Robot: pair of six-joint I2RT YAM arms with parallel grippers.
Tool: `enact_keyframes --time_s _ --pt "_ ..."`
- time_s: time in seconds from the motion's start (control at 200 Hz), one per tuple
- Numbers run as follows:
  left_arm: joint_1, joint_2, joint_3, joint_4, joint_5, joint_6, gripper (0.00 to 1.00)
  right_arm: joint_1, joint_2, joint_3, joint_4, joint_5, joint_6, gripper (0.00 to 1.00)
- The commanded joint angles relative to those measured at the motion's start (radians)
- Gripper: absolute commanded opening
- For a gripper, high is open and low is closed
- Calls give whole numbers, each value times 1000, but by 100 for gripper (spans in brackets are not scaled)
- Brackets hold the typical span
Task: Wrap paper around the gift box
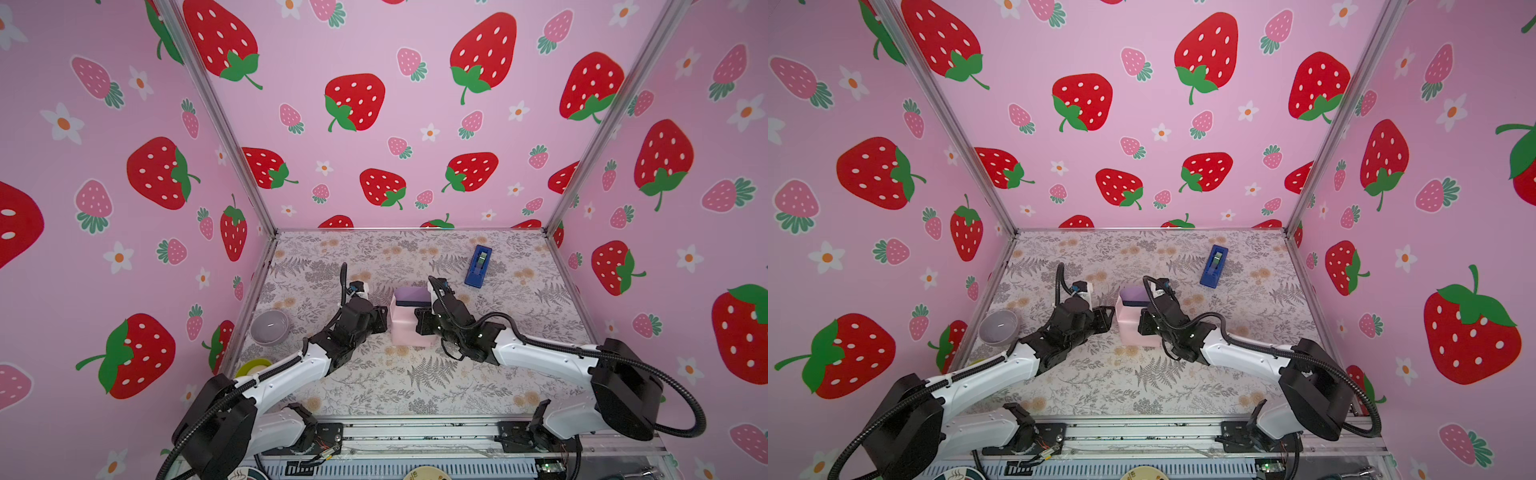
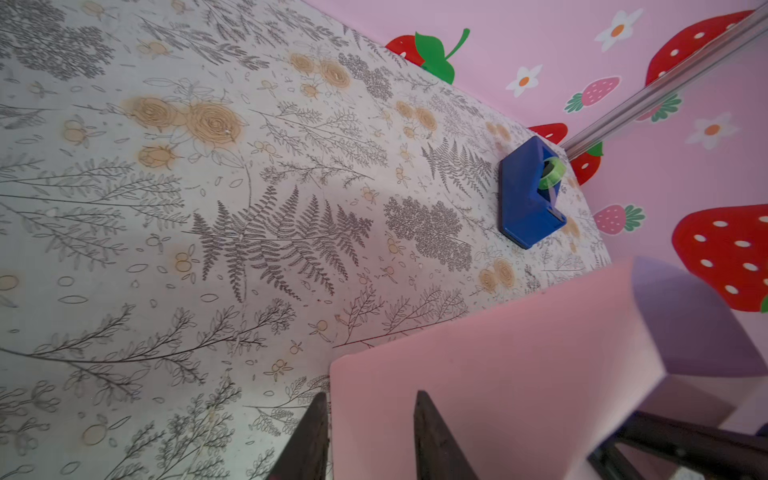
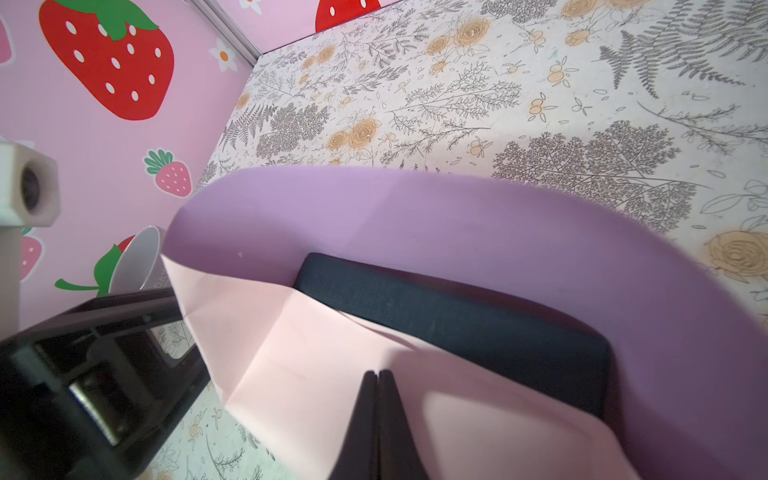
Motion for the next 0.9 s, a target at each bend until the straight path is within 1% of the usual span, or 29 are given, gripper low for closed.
enact_keyframes --time_s 0.0,0.215,0.48,0.735,0.895 --pt "10 32 -12 134 58 -47 37 -9 13 -30 -77 -17 21 5" --pt "10 83 -3 181 98 -67 36 -13 17 -32 -67 -29 24 5" --pt "3 43 -34 200 51 -66 36 -14 19 -30 -64 -33 22 4" --pt "-7 58 -33 238 63 -64 36 -16 21 -29 -65 -36 21 4" --pt "-10 72 -19 230 72 -55 36 -18 20 -30 -66 -37 19 3"
